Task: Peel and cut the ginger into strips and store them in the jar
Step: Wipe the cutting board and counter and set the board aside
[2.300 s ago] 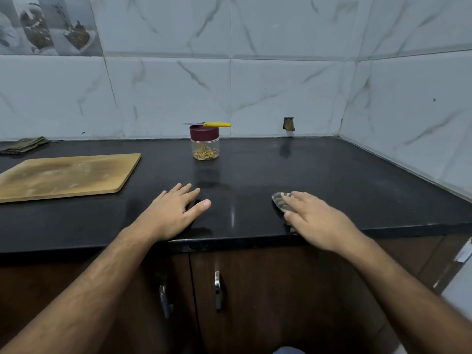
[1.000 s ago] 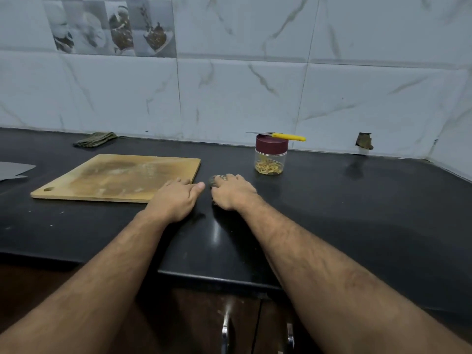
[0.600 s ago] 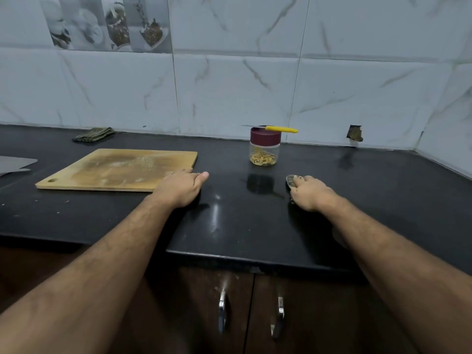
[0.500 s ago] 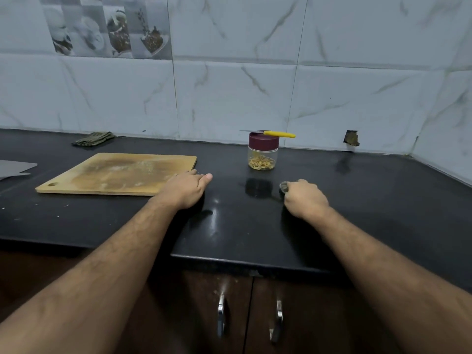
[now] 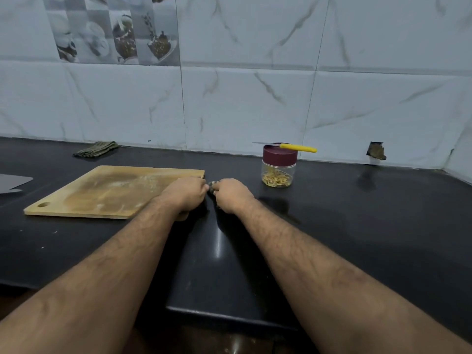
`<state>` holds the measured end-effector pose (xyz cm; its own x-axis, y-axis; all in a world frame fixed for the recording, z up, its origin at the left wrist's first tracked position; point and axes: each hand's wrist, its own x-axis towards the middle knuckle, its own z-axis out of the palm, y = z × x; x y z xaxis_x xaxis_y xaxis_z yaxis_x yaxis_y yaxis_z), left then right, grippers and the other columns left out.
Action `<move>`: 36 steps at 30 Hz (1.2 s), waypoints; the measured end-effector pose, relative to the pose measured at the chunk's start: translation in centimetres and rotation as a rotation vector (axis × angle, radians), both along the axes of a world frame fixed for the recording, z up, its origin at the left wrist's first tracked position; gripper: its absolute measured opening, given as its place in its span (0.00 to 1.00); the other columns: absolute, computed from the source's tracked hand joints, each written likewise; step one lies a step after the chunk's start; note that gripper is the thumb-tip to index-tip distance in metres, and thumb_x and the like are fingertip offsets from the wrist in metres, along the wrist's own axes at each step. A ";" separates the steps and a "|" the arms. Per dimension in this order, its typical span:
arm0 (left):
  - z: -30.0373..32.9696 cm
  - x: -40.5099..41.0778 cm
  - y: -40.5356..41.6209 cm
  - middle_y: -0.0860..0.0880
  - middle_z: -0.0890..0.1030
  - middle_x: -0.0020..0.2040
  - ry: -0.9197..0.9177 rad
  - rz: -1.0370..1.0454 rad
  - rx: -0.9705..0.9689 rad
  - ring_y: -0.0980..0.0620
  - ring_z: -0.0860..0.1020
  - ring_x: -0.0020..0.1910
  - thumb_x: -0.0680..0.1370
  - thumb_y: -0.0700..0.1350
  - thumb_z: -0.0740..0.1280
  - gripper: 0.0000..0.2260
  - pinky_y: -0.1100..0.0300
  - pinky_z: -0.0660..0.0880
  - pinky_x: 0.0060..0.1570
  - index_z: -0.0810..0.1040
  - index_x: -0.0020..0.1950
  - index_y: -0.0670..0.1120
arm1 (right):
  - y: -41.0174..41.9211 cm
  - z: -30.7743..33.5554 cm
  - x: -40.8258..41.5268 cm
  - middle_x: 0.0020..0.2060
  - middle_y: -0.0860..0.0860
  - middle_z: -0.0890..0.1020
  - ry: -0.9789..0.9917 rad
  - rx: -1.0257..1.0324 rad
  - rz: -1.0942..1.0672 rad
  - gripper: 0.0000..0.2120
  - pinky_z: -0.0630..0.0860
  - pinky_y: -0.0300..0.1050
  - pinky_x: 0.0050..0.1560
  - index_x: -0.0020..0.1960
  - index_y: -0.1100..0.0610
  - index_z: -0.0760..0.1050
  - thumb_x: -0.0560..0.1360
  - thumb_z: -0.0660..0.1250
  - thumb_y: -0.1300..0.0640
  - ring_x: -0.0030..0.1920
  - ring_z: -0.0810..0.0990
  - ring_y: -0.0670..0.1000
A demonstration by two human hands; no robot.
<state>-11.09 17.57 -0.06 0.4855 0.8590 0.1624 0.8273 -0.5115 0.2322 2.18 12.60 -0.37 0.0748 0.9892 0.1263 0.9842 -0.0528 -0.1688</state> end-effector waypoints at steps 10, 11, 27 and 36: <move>0.1 2.4 1.2 0.41 0.77 0.65 0.044 -0.088 0.026 0.43 0.72 0.68 0.84 0.48 0.53 0.17 0.51 0.69 0.65 0.77 0.58 0.40 | 1.4 -0.6 3.5 0.67 0.56 0.73 -0.014 -0.008 -0.172 0.21 0.72 0.52 0.63 0.70 0.58 0.71 0.78 0.57 0.58 0.66 0.72 0.59; 0.1 2.4 1.1 0.42 0.76 0.67 0.061 -0.091 0.022 0.44 0.71 0.69 0.84 0.49 0.53 0.18 0.50 0.68 0.66 0.77 0.61 0.40 | 0.8 -0.7 4.0 0.68 0.57 0.72 -0.012 -0.011 -0.183 0.22 0.72 0.52 0.64 0.71 0.58 0.71 0.78 0.57 0.57 0.66 0.71 0.59; -0.1 4.2 -2.1 0.45 0.73 0.70 0.097 -0.085 -0.020 0.45 0.69 0.70 0.83 0.56 0.55 0.22 0.49 0.67 0.68 0.73 0.69 0.44 | -5.5 -0.7 9.7 0.72 0.56 0.67 0.072 -0.070 -0.303 0.25 0.68 0.55 0.68 0.74 0.56 0.66 0.78 0.53 0.51 0.71 0.66 0.59; -0.8 4.4 1.3 0.44 0.77 0.64 0.096 -0.101 -0.001 0.44 0.73 0.64 0.84 0.52 0.53 0.17 0.49 0.70 0.64 0.77 0.59 0.43 | -1.4 -0.2 11.2 0.75 0.56 0.65 0.069 -0.099 -0.332 0.27 0.67 0.54 0.68 0.76 0.54 0.63 0.78 0.54 0.50 0.71 0.66 0.60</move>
<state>-6.68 18.84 -0.89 0.5827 0.8053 0.1096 0.7902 -0.5929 0.1549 13.39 11.16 -0.61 0.3989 0.9169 0.0143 0.8973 -0.3871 -0.2120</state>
